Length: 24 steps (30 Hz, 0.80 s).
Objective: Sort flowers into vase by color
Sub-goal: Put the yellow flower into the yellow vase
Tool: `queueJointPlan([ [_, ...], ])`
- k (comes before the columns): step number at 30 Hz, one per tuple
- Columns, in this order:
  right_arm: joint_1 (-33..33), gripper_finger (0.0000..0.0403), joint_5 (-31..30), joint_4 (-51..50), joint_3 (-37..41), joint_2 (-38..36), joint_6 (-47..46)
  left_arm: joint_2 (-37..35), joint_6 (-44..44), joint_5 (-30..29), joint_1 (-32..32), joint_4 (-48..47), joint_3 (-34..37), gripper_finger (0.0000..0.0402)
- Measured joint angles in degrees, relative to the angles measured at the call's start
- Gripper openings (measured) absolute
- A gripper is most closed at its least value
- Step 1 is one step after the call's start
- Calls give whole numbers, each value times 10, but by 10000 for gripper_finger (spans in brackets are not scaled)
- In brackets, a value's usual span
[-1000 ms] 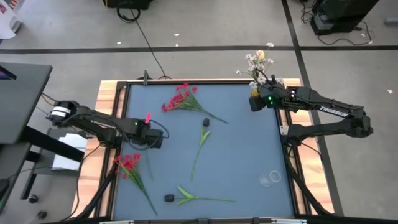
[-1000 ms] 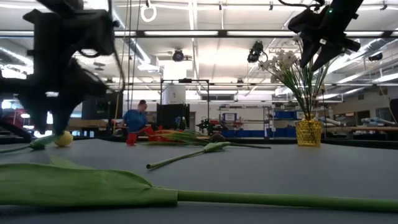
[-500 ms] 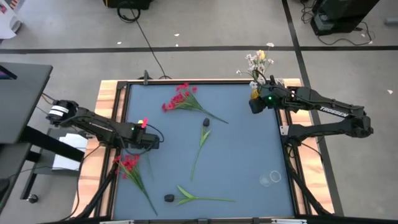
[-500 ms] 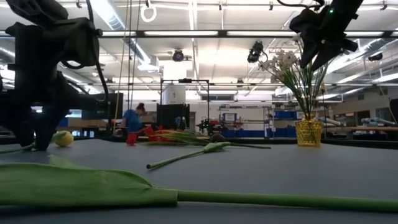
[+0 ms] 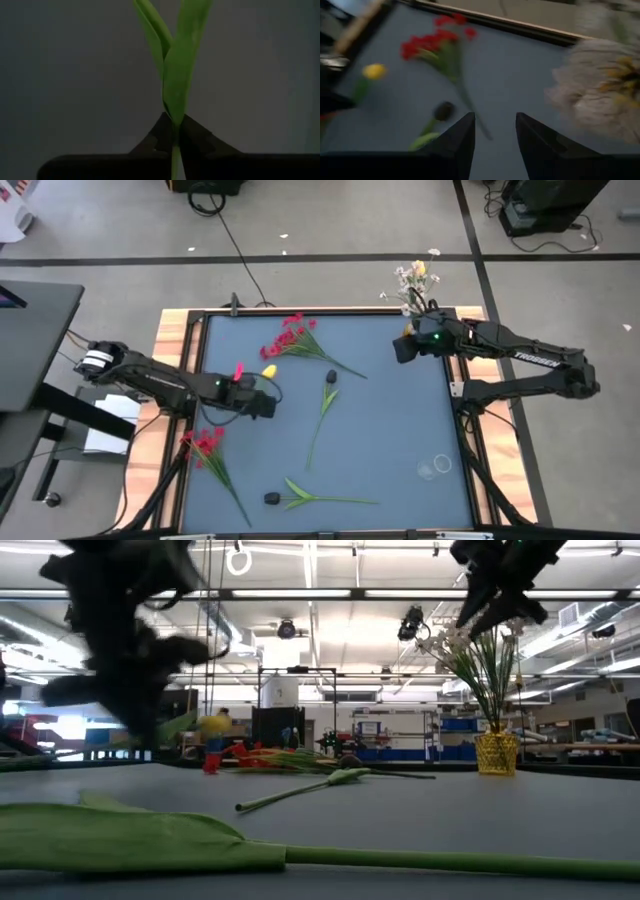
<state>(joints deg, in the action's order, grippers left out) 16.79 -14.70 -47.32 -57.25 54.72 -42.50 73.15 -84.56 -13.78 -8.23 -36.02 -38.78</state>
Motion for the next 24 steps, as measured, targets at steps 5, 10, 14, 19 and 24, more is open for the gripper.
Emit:
queueJointPlan([
  [5, -43, 153, 13, 81, 0, 0, 2, 0, 189, -18, 39, 147, -38, 23],
  [10, -87, 154, 9, 140, 0, 7, 5, 0, 380, 12, 86, 359, -56, 24],
  [14, -122, 155, 9, 214, 0, 27, 11, 2, 487, 94, 119, 524, -60, 24],
  [19, -159, 169, 9, 345, 0, 77, 53, 27, 527, 180, 149, 678, -60, 24],
  [24, -177, 193, 13, 452, 0, 141, 92, 75, 531, 251, 155, 724, -83, 24],
])
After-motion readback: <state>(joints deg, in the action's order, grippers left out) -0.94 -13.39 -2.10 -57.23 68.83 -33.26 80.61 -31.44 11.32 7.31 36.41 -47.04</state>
